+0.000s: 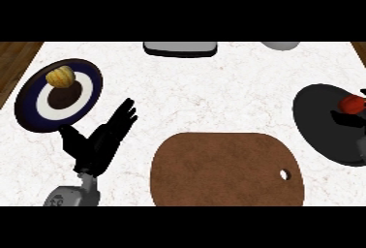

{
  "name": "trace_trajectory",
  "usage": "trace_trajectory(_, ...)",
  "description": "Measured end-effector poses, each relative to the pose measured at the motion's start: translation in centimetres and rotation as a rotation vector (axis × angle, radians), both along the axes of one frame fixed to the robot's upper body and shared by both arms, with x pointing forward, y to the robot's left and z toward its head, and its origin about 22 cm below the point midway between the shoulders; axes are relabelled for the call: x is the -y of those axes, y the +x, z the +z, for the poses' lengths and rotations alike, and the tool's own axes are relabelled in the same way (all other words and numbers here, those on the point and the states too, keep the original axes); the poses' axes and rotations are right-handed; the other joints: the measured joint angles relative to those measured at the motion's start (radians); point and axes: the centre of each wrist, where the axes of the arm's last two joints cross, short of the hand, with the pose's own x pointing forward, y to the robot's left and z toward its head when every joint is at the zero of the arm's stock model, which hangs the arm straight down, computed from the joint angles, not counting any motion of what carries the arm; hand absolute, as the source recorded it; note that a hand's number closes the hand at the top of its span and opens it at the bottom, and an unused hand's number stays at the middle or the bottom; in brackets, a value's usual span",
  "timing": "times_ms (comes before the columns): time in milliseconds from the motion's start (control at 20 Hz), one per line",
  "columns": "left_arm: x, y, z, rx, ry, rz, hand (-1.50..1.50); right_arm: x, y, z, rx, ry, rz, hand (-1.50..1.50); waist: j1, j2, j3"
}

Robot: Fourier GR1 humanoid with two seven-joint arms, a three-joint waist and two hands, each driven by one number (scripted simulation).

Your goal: Pick the bell pepper from the cutting board and place it in the pan

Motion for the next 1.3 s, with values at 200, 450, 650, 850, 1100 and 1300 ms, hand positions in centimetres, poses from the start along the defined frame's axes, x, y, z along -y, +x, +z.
trace_trajectory(200,0.0,-0.1,-0.2,0.004,-0.003,-0.001,0.00,0.2,0.0,-0.5,-0.011,0.070,0.027,-1.50,0.002,0.001,0.000)
trace_trajectory(450,-0.1,-0.5,-0.6,-0.003,-0.004,0.009,0.00,0.3,0.1,-0.1,0.181,0.185,0.090,-1.50,-0.007,-0.001,0.004)
trace_trajectory(650,-0.3,-0.6,-0.6,-0.004,-0.010,0.017,0.00,1.6,-0.5,0.4,0.332,0.314,0.109,-1.50,-0.015,-0.003,0.004)
trace_trajectory(850,-0.3,-0.7,-0.5,-0.005,-0.012,0.022,0.00,3.9,-2.5,-0.1,0.387,0.442,0.131,-1.50,-0.020,-0.005,0.002)
trace_trajectory(1100,-0.7,-0.3,-0.9,-0.009,-0.010,0.029,0.00,6.8,-6.1,-1.2,0.398,0.555,0.217,-1.50,-0.029,-0.007,0.001)
trace_trajectory(1300,-0.9,-0.2,-0.8,-0.009,-0.003,0.031,0.00,8.6,-9.5,-2.4,0.400,0.605,0.301,-1.50,-0.034,-0.010,0.000)
